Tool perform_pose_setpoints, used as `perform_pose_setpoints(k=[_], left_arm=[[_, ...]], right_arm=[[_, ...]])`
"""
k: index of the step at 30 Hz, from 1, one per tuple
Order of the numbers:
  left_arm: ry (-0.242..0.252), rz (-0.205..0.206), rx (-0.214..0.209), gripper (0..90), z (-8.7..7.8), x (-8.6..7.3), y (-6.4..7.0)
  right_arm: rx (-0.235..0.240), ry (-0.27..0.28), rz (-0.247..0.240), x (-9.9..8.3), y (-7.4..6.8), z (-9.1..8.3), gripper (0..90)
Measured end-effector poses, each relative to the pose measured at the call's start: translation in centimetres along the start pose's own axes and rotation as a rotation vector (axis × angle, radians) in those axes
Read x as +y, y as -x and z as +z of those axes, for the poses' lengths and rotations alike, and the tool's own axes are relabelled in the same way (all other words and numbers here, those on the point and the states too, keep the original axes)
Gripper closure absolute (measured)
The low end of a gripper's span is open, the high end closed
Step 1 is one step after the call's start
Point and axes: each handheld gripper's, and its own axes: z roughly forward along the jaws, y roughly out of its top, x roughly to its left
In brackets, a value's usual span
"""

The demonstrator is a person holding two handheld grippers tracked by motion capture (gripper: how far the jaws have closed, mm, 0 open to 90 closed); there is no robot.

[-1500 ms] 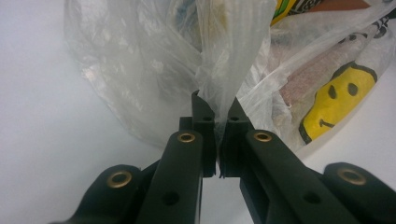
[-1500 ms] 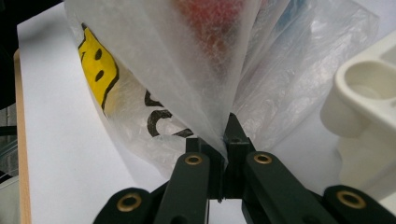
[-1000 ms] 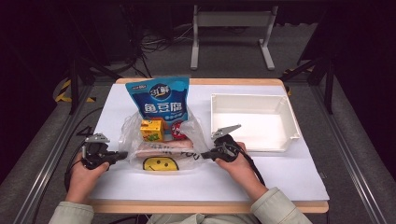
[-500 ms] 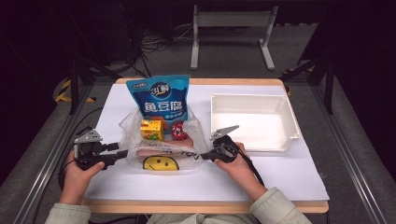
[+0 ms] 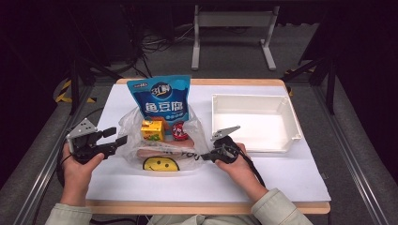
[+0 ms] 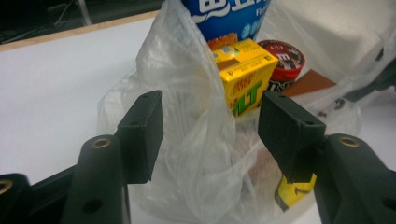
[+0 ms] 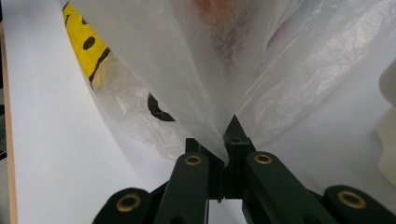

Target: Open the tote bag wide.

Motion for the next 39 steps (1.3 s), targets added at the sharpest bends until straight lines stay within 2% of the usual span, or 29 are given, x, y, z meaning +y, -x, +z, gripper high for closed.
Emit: perform_pose_setpoints(k=[3,4,6,8,15,16,17,19,23,29,33,34,36,39], left_arm=[[-0.003,-0.017,0.034,55.5,0.7,0.1,0.0],[-0.014,-0.022,0.052,61.7,0.9,0.1,-0.1],[-0.039,-0.039,0.086,79.7,1.3,-0.2,-0.5],[-0.078,-0.058,0.105,89.5,1.8,-0.7,-1.0],[-0.164,-0.095,0.124,90.0,3.6,-2.3,-2.3],[-0.164,-0.095,0.124,90.0,3.6,-2.3,-2.3],[-0.200,-0.100,0.130,90.0,4.3,-2.8,-2.5],[-0.215,-0.102,0.128,90.0,4.7,-3.0,-2.6],[-0.277,-0.109,0.131,90.0,6.0,-3.9,-3.1],[-0.338,-0.107,0.121,90.0,7.0,-4.7,-3.4],[-0.313,-0.123,0.128,88.8,6.4,-4.7,-3.3],[-0.300,-0.129,0.129,86.5,6.1,-4.7,-3.3],[-0.268,-0.168,0.119,82.8,5.2,-4.4,-3.4],[-0.211,-0.166,0.125,73.9,3.7,-3.7,-3.1]], right_arm=[[-0.001,0.005,0.000,0.0,0.0,-0.1,89.5],[0.000,0.005,-0.001,0.0,0.0,-0.1,89.5],[0.000,0.007,-0.002,0.0,0.0,-0.1,89.4],[-0.002,0.009,-0.002,0.0,0.0,-0.2,89.4],[-0.006,0.017,-0.004,0.0,0.0,-0.2,89.2],[-0.006,0.019,-0.004,0.0,0.0,-0.2,89.2],[-0.006,0.019,-0.004,0.0,0.0,-0.2,89.3],[-0.006,0.019,-0.003,0.0,0.0,-0.2,89.3],[-0.007,0.016,-0.003,-0.1,0.1,-0.1,89.4],[-0.004,0.016,0.003,-0.1,0.2,0.0,89.5],[-0.004,0.015,0.006,-0.1,0.2,0.0,89.6],[-0.004,0.015,0.006,-0.2,0.2,0.0,89.6],[-0.002,0.015,0.004,-0.2,0.2,0.0,89.6],[-0.001,0.014,0.004,-0.1,0.2,0.1,89.6]])
